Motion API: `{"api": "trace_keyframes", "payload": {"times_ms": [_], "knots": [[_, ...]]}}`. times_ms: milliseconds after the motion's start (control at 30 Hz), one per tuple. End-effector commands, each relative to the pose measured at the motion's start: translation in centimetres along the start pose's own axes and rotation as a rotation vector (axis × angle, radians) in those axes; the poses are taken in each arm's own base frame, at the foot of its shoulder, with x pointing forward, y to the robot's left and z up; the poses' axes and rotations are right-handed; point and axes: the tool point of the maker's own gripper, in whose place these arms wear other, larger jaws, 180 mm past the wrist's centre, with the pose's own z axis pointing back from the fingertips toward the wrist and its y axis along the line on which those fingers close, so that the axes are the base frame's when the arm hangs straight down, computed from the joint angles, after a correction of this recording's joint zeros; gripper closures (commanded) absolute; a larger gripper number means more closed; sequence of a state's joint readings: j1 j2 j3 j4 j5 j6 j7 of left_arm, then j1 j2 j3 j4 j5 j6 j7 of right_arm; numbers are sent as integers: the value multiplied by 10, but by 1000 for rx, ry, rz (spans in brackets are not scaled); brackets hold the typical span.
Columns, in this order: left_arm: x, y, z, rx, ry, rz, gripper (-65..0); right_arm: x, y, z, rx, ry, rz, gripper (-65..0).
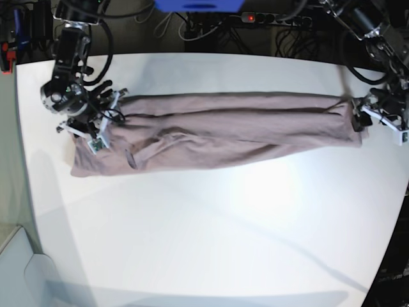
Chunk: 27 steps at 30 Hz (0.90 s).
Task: Layout the t-shirt on the table in an organized manner, then fold the t-shirt properly
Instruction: 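Hold the folded shirt ends with both grippers and pull them taut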
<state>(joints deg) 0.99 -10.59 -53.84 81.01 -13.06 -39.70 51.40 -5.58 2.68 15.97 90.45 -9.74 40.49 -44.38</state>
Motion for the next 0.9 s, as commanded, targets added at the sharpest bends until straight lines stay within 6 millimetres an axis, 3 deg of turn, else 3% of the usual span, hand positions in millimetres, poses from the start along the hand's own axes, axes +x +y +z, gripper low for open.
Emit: {"api": "trace_keyframes", "payload": {"times_ms": [0,233,467,567,733,800,867], "knots": [[8,5,-1,0,-21,-3,-564,-52,-7,1,-48,234,43,-326],[-17,-3,-28,-58,23,95,-566,-51,-7,1,-50,231,43,-326],[-30,-8,-34,-81,42,133,-537,-50,-8,1,-52,230,44,-326],[-31,-10,-35,-84,45,136,-405,-51,-9,1,-53,231,45,-326],[-38,-19,-38,-97,56,147,-12,-49,-9,1,-54,228,45,-326],[-38,-19,-37,-97,60,145,0,-48,-10,1,-55,227,45,-326],[-34,-19,-36,-98,50,144,-37,-48,-10,1,-55,227,45,-326]]}}
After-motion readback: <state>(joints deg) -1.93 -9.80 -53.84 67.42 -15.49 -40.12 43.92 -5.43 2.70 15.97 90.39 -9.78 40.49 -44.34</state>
